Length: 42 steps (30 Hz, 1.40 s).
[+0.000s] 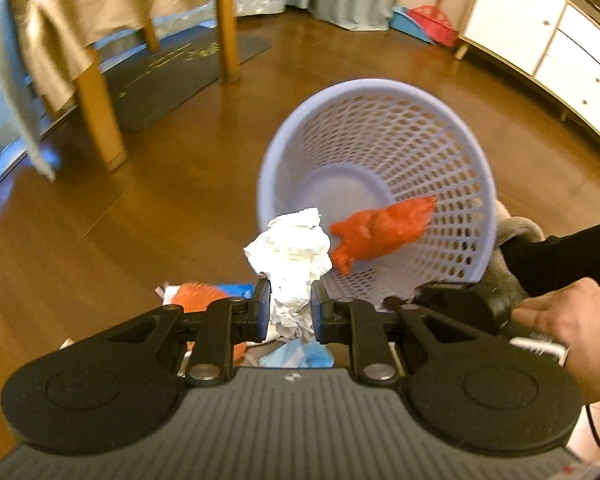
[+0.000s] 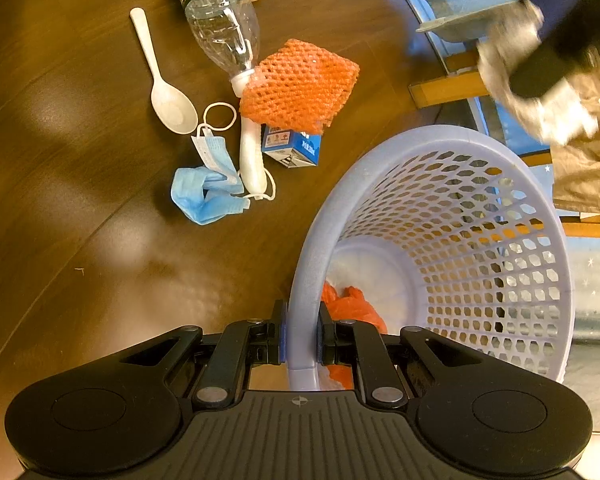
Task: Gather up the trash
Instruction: 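Drop the tissue into the basket with the left gripper while the right gripper holds the basket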
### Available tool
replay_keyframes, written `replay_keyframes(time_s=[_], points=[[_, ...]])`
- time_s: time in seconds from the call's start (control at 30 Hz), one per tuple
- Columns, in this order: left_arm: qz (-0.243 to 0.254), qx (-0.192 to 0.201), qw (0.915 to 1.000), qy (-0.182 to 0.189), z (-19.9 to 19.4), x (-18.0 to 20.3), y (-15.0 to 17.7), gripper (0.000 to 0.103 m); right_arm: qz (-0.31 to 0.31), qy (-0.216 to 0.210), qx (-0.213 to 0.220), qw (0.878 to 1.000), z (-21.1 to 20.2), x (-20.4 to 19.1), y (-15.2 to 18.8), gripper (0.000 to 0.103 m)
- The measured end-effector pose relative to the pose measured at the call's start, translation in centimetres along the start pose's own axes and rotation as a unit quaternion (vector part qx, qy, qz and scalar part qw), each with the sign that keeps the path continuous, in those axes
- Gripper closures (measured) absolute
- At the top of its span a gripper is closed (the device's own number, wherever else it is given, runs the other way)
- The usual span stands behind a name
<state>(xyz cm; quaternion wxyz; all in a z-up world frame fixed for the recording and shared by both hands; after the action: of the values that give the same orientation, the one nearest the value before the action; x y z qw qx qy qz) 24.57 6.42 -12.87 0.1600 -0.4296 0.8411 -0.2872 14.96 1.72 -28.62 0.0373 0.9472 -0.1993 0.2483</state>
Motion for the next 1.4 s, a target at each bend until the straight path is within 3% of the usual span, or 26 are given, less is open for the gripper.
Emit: replay_keyframes(time_s=[0.4,0.43,0.53,0.6,0.97,1.4], points=[[0.029,0.007,0.9991,0.029,0.8,3.9,-1.9,0.085,0.005,0.002,0.004,1.000,-0.1,0.3,0.2,0.093],[0.031,0.009,0.9989,0.035,0.9,4.4,-2.1,0.084,0.005,0.001,0.004,1.000,-0.1,0.3,0.1,0.094],[0.027,0.019,0.9986,0.042,1.1,5.0,-2.6,0.058,0.006,0.000,0.004,1.000,-0.1,0.4,0.2,0.094],[0.029,0.021,0.9984,0.044,1.0,5.1,-2.7,0.058,0.007,0.000,0.005,1.000,-0.2,0.4,0.2,0.094],[0.004,0.018,0.9998,0.008,0.5,1.5,-1.2,0.057,0.005,-0.006,0.004,1.000,-0.2,0.1,0.2,0.093],[-0.032,-0.016,0.9987,-0.037,1.1,-4.0,2.2,0.056,-0.013,-0.005,-0.002,1.000,0.0,-0.4,0.0,0.093]])
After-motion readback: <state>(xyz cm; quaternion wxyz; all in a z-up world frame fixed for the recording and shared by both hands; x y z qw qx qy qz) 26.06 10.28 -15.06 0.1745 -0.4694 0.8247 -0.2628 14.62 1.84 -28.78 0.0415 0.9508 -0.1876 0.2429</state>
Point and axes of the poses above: each gripper's, at about its wrist camera, not at the fingertips, and z roughly the way its jaws point, x to its right, y to its underside, the point moved 9 cm from there along z, roughly the way its jaws point, and after that the axes turned 12 degrees about -y, right-handed, at the moved point
